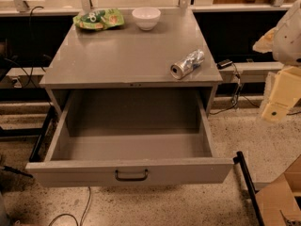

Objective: Place redbull can into top drawer

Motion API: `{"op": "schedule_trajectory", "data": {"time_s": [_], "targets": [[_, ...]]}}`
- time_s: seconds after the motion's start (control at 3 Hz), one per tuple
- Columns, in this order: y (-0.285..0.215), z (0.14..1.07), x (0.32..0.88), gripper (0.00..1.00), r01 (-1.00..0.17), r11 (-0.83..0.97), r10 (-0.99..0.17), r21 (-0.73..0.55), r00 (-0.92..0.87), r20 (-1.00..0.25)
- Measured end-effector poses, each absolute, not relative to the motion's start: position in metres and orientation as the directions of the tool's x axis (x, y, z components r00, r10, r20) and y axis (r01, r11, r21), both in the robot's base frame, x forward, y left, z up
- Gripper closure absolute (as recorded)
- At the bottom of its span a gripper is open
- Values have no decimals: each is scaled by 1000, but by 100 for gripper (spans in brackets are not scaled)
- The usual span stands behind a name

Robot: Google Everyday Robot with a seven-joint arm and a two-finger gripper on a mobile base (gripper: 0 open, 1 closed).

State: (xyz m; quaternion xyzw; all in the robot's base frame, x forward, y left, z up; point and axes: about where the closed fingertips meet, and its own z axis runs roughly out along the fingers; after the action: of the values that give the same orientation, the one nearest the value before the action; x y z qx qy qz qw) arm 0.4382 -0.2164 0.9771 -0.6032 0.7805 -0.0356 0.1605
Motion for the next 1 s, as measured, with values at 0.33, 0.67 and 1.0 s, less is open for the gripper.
{"op": "schedule_trajectory", "data": {"time_s": [0.33, 0.67, 1.0], "targets": [[-216, 977, 438, 0, -930, 270, -953, -249, -221, -208], [-217, 979, 443, 0, -931, 251, -958, -264, -199, -208], [-216, 973, 486, 0, -946, 146, -975, -289, -89, -204]]}}
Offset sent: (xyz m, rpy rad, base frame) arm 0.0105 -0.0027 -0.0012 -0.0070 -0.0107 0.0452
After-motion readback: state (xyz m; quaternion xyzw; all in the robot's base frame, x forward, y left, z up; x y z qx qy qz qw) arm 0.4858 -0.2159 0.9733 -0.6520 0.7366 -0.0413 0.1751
